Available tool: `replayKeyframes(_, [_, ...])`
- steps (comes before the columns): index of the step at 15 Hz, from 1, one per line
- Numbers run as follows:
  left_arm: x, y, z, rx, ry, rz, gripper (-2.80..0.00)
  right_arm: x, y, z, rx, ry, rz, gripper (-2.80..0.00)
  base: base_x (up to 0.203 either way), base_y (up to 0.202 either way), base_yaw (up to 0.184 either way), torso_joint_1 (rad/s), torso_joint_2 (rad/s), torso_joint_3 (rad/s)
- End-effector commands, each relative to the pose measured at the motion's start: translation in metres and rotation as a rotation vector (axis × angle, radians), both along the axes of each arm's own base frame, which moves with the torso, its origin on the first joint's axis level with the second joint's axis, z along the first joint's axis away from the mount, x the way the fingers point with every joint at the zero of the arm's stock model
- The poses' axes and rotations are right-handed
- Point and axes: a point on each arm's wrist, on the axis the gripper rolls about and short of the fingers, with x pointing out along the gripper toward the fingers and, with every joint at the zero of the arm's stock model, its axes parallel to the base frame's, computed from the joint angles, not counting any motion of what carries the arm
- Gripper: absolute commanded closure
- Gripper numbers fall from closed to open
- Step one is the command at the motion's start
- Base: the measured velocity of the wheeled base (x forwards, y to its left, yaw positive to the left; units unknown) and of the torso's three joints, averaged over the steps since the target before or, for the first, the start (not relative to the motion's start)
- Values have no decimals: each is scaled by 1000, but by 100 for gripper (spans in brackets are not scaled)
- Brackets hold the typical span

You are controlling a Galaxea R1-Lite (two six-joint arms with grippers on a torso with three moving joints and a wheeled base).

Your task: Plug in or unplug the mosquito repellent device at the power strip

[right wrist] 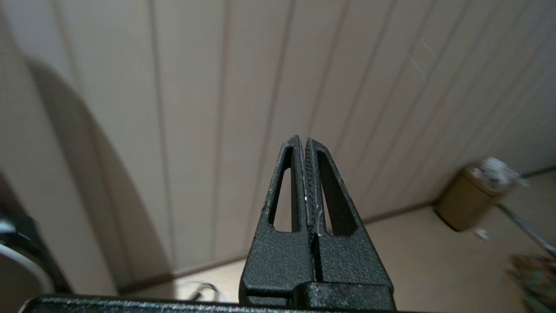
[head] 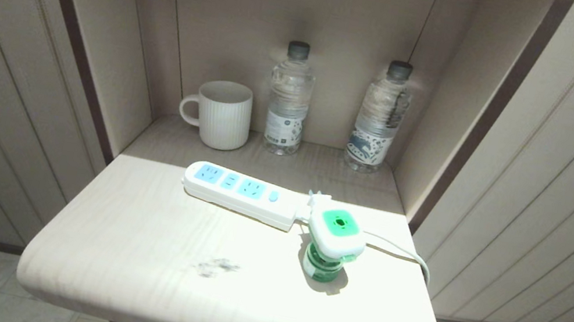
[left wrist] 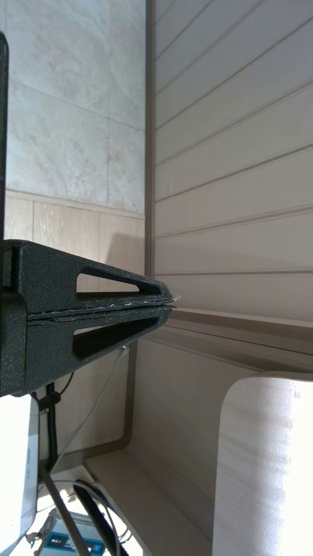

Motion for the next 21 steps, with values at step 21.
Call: replayKeyframes(21, [0,0,0,0,3,0,0,-16,-2,-120,74,96,-524,0,0,0,0,0,0,0])
